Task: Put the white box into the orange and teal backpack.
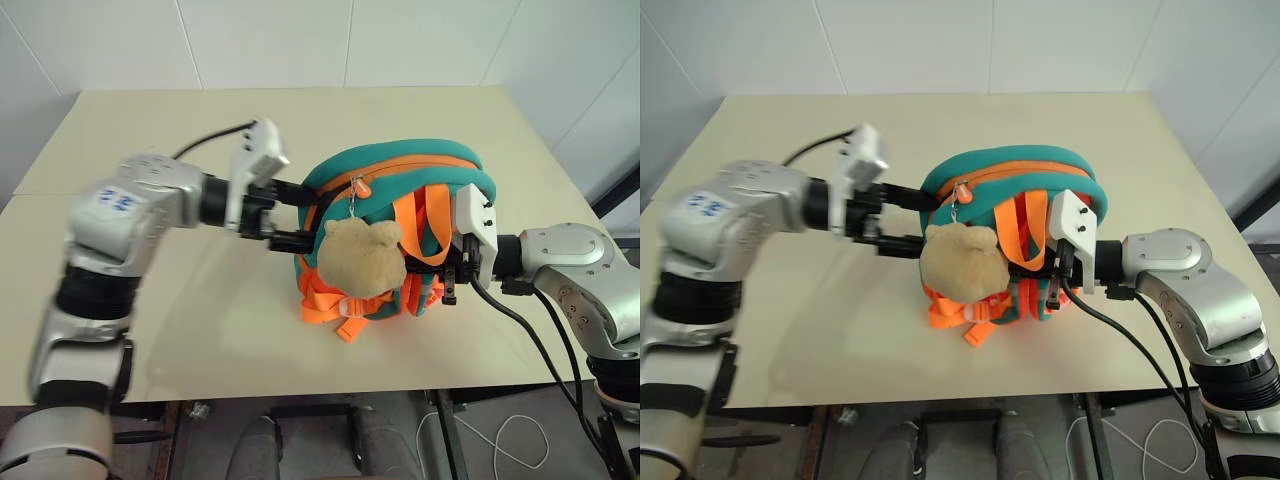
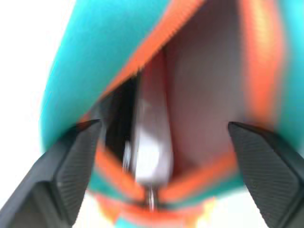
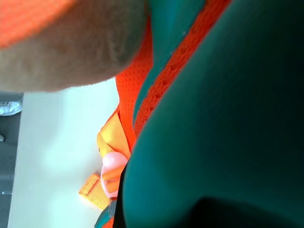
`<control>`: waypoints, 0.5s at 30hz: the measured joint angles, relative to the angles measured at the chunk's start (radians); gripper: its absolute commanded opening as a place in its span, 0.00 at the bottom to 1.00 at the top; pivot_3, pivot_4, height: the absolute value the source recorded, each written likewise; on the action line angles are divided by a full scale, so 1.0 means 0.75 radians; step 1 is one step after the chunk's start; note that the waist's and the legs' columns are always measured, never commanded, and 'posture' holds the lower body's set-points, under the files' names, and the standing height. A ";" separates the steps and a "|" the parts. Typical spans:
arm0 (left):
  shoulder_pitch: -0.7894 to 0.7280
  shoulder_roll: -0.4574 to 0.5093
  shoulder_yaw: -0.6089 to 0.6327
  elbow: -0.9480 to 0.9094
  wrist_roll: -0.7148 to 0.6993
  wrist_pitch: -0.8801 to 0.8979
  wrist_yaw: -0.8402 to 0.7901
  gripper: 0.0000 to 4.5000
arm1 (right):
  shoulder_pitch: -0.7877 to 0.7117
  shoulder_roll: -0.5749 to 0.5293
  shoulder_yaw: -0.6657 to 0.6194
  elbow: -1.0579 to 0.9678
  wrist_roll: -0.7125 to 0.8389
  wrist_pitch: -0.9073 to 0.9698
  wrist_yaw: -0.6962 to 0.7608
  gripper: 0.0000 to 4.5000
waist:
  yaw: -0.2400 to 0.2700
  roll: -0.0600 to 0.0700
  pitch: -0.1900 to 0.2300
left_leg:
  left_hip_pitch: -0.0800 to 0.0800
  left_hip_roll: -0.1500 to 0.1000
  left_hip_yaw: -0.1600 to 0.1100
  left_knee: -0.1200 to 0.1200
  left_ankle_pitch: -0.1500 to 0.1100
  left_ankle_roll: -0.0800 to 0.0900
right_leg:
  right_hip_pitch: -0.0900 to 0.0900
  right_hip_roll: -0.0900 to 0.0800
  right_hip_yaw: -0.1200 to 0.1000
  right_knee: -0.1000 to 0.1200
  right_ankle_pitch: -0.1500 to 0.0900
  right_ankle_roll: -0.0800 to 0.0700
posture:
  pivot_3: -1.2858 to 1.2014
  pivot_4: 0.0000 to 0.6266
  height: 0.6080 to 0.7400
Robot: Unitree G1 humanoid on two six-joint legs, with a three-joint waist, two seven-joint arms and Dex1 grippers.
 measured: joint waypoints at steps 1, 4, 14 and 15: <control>0.007 0.040 0.042 -0.014 -0.028 -0.005 -0.036 1.00 | 0.002 0.000 0.000 0.000 0.000 0.000 -0.002 0.00 | 0.000 0.000 0.000 | 0.000 0.000 0.000 0.000 0.000 0.000 | 0.000 0.000 0.000 0.000 0.000 -0.001 | 0.52 0.24 1.00; 0.041 0.100 0.128 -0.055 -0.103 0.001 -0.091 1.00 | 0.003 0.000 0.001 -0.001 0.000 0.002 -0.008 0.00 | 0.001 0.000 0.000 | 0.000 0.000 0.000 0.000 0.000 0.000 | 0.001 0.000 0.000 -0.001 -0.002 -0.003 | 0.52 0.24 1.00; 0.164 0.074 0.293 -0.345 -0.424 0.199 0.046 1.00 | 0.007 0.003 0.001 0.005 -0.002 0.001 -0.011 0.00 | 0.000 0.000 0.000 | 0.001 0.000 0.000 0.002 0.000 0.001 | 0.005 -0.001 0.000 -0.007 -0.002 -0.003 | 0.52 0.24 1.00; 0.166 0.046 0.277 -0.352 -0.424 0.211 0.091 1.00 | 0.007 0.004 0.002 0.007 -0.004 0.000 -0.010 0.00 | 0.001 0.000 0.000 | 0.001 0.000 0.000 0.002 0.000 0.001 | 0.005 -0.001 0.000 -0.007 -0.002 -0.003 | 0.52 0.24 1.00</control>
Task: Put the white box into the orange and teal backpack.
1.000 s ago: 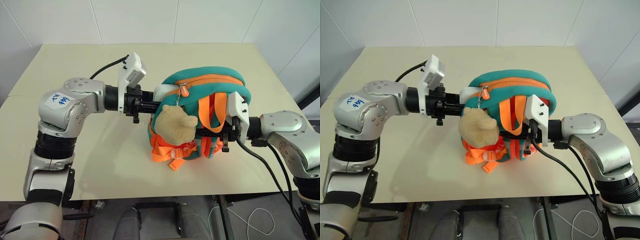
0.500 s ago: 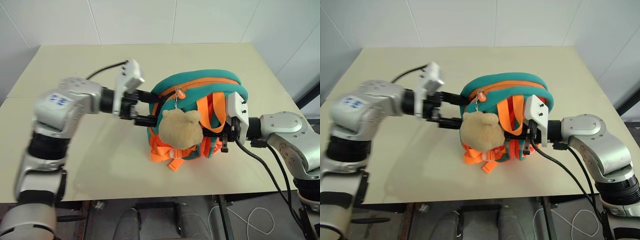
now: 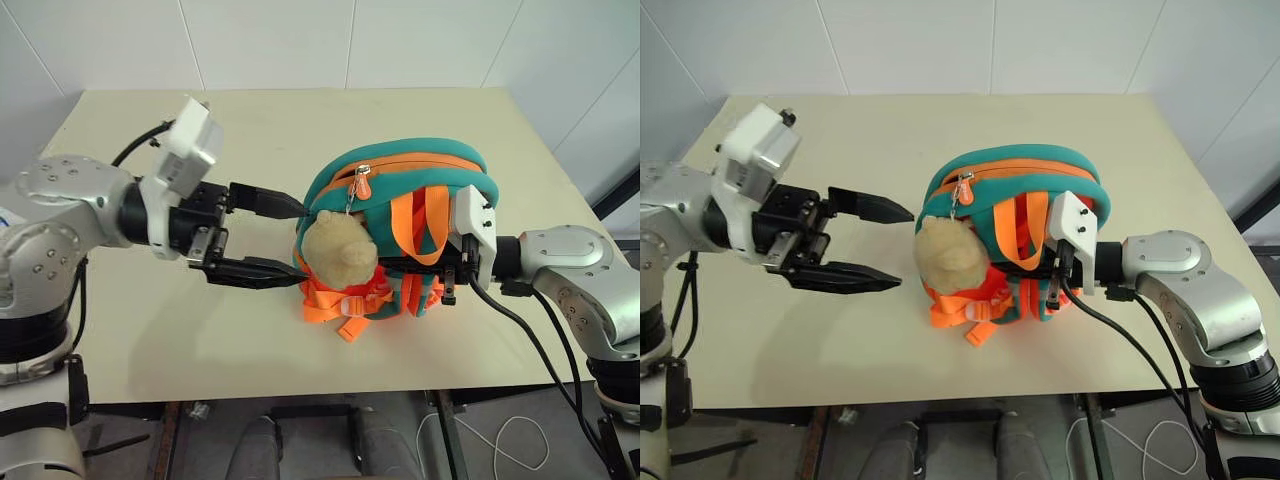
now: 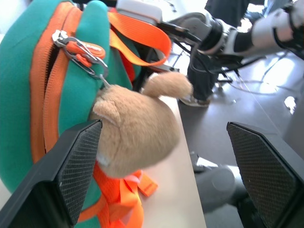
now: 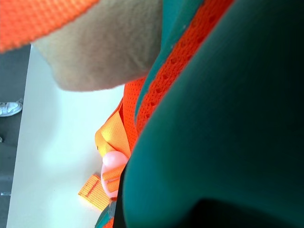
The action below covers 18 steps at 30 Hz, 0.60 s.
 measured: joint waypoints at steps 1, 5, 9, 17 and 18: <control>0.002 -0.021 -0.019 -0.013 0.000 0.009 0.033 1.00 | -0.001 0.002 0.002 0.001 -0.001 -0.001 0.000 0.00 | 0.000 0.000 0.000 | 0.000 0.000 0.000 0.000 0.000 0.000 | 0.000 0.000 0.000 0.000 0.000 0.000 | 0.52 0.24 1.00; 0.020 -0.030 -0.148 -0.028 0.069 0.010 0.129 1.00 | -0.004 0.007 0.012 0.006 -0.010 -0.003 0.001 0.00 | -0.002 0.000 0.000 | 0.001 0.000 0.001 0.000 0.000 0.000 | 0.001 0.000 0.001 -0.001 0.000 0.000 | 0.52 0.24 1.00; 0.023 -0.098 -0.232 -0.015 0.135 -0.041 0.176 0.96 | -0.005 0.010 0.015 0.010 -0.012 -0.003 0.002 0.00 | 0.000 0.000 0.000 | 0.000 0.000 0.001 0.000 0.000 0.000 | 0.000 0.000 0.001 -0.002 0.000 0.000 | 0.52 0.24 1.00; 0.002 -0.129 -0.207 0.001 0.115 -0.053 0.164 0.55 | 0.003 0.010 0.014 -0.004 -0.009 0.000 -0.009 0.00 | -0.001 0.000 0.000 | 0.001 0.000 0.001 -0.002 0.000 0.000 | 0.000 0.000 0.001 -0.002 0.000 0.000 | 0.52 0.24 1.00; -0.003 -0.122 -0.197 0.015 0.108 -0.054 0.154 0.55 | 0.007 0.010 0.012 -0.006 -0.008 0.000 -0.011 0.00 | -0.001 0.000 0.000 | 0.001 0.000 0.001 -0.002 0.000 0.000 | 0.000 0.000 0.001 -0.002 0.000 0.000 | 0.52 0.24 1.00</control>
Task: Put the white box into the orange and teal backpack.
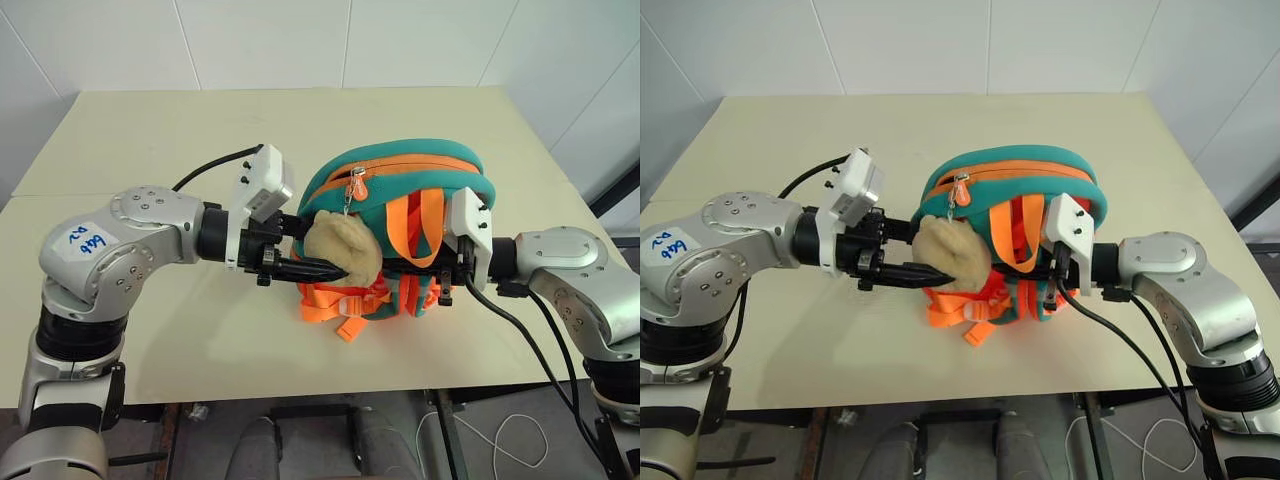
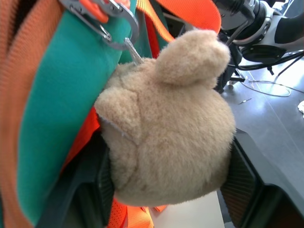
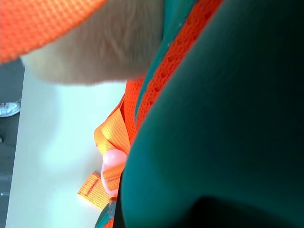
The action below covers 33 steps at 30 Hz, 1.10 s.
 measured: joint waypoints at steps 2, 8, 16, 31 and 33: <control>-0.006 0.029 0.033 0.029 -0.028 0.000 -0.032 0.55 | 0.013 0.000 -0.008 -0.011 0.004 0.001 -0.006 0.00 | -0.001 0.000 0.000 | 0.000 0.000 0.000 0.000 0.000 0.000 | 0.000 0.000 0.000 0.000 0.000 0.000 | 0.52 0.24 1.00; -0.096 0.103 0.133 0.151 -0.060 -0.011 -0.067 0.55 | 0.089 0.000 -0.045 -0.053 0.034 -0.011 -0.008 0.00 | 0.003 0.000 0.000 | 0.000 0.000 0.000 0.000 0.000 0.000 | 0.000 0.000 0.000 -0.001 -0.001 -0.002 | 0.52 0.24 1.00; -0.133 0.209 0.081 0.457 0.120 -0.118 -0.083 0.55 | 0.156 0.031 -0.074 -0.112 0.083 -0.032 -0.026 0.00 | -0.002 0.000 0.000 | 0.000 0.000 0.001 0.000 0.000 0.000 | 0.000 0.000 0.000 -0.001 -0.003 -0.005 | 0.52 0.24 1.00; -0.083 0.200 -0.364 0.658 0.561 -0.374 -0.338 0.55 | 0.189 0.031 -0.074 -0.126 0.085 -0.026 -0.082 0.00 | 0.005 0.000 0.000 | -0.001 0.000 0.001 -0.003 0.000 0.001 | -0.001 -0.001 0.000 -0.002 -0.005 -0.009 | 0.52 0.24 1.00; -0.045 0.183 -0.393 0.643 0.580 -0.376 -0.364 0.55 | 0.198 0.031 -0.074 -0.137 0.085 -0.023 -0.092 0.00 | 0.005 0.000 0.000 | 0.000 0.000 0.002 -0.003 -0.001 0.001 | -0.001 -0.001 0.000 -0.002 -0.005 -0.009 | 0.52 0.24 1.00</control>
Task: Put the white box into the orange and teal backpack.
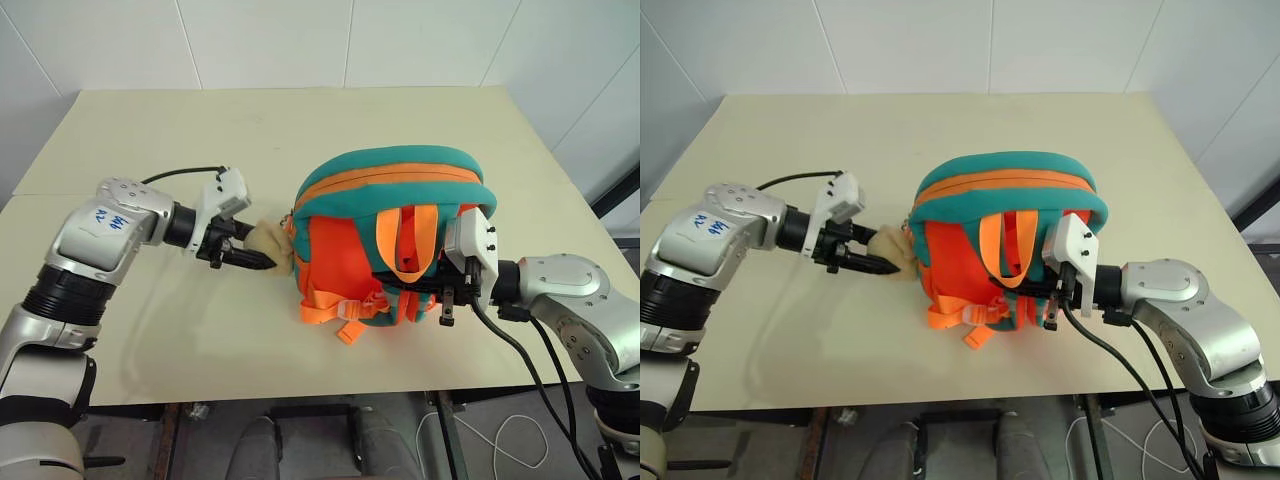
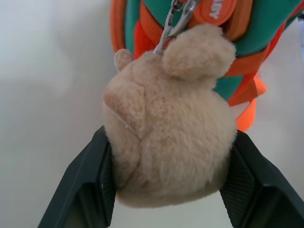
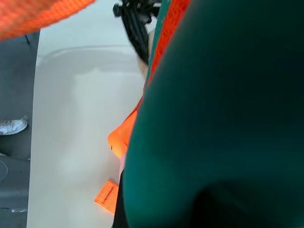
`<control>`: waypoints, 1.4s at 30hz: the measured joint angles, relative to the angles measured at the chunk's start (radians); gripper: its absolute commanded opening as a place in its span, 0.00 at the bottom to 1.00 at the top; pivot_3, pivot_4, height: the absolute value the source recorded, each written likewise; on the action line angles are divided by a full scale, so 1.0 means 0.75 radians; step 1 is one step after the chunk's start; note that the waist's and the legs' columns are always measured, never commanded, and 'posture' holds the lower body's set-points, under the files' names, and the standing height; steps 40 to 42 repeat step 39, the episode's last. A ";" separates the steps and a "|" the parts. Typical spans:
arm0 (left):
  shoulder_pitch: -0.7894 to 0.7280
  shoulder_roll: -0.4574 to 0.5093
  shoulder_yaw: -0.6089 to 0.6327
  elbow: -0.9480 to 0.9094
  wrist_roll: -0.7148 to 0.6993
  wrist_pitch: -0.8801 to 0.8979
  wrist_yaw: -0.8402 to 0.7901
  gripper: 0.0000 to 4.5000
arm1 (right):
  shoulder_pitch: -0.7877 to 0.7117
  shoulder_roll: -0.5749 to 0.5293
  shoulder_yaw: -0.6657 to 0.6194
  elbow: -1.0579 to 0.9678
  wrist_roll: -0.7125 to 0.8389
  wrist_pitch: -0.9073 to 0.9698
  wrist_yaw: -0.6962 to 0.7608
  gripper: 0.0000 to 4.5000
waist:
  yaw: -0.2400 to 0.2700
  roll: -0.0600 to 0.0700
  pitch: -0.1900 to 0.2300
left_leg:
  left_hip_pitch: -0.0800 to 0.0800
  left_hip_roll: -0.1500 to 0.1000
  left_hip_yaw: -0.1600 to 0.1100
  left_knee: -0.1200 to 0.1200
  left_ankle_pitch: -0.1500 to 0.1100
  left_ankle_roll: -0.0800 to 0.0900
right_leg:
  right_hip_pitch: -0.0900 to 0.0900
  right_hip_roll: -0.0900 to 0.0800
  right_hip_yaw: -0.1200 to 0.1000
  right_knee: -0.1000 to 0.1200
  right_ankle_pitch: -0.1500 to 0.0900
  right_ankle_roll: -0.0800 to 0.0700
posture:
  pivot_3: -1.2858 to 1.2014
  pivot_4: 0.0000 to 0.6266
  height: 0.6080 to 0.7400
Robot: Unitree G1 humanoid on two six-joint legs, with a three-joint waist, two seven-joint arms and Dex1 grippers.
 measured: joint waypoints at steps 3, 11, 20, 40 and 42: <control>0.063 -0.037 -0.066 0.004 0.055 -0.013 -0.011 0.55 | 0.005 0.000 -0.006 -0.021 0.001 0.015 -0.022 0.00 | 0.002 0.000 0.000 | 0.000 0.000 0.000 0.000 0.000 0.000 | 0.000 0.000 0.000 0.001 0.000 0.000 | 0.52 0.24 1.00; 0.098 -0.132 -0.020 0.063 0.120 -0.092 0.018 0.55 | 0.056 -0.034 -0.075 -0.084 0.030 0.065 -0.057 0.00 | 0.026 0.000 0.000 | 0.000 0.000 0.000 0.003 0.000 0.000 | 0.001 -0.001 0.000 0.000 -0.004 -0.007 | 0.52 0.24 1.00; 0.171 -0.167 0.348 0.064 -0.037 -0.087 0.087 0.98 | 0.163 -0.244 -0.255 -0.162 0.126 0.251 -0.075 0.57 | 0.030 0.000 0.000 | -0.005 -0.001 -0.001 0.005 0.000 0.002 | -0.002 -0.003 -0.001 0.000 0.000 0.000 | 0.52 0.24 1.00; 0.282 -0.213 0.660 0.266 -0.151 -0.590 -0.068 1.00 | 0.566 -0.388 -1.092 0.047 -0.012 0.290 0.131 0.99 | 0.022 -0.002 -0.001 | -0.005 0.000 0.003 0.005 0.000 0.003 | 0.000 -0.002 -0.001 -0.008 0.002 -0.002 | 0.52 0.24 1.00; 0.282 -0.213 0.660 0.266 -0.151 -0.590 -0.068 1.00 | 0.566 -0.388 -1.092 0.047 -0.012 0.290 0.131 0.99 | 0.022 -0.002 -0.001 | -0.005 0.000 0.003 0.005 0.000 0.003 | 0.000 -0.002 -0.001 -0.008 0.002 -0.002 | 0.52 0.24 1.00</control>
